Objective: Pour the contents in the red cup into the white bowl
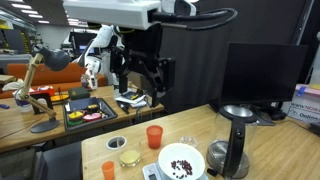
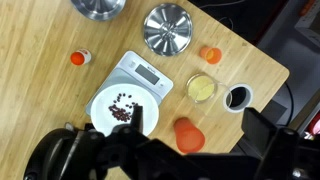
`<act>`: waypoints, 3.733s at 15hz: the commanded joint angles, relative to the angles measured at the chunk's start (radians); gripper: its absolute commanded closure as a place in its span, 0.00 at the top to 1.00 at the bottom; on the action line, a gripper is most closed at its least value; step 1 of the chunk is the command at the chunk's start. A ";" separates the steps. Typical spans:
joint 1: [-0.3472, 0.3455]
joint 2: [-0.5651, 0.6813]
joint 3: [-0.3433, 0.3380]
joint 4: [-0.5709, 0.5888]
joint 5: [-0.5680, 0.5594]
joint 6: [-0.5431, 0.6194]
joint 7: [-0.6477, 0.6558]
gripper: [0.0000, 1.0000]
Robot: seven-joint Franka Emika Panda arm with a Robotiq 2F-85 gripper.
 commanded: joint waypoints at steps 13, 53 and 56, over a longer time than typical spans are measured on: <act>-0.017 0.015 0.062 -0.001 -0.001 0.033 -0.013 1.00; 0.026 0.214 0.290 0.433 -0.202 -0.146 0.103 1.00; 0.026 0.214 0.290 0.433 -0.202 -0.146 0.103 1.00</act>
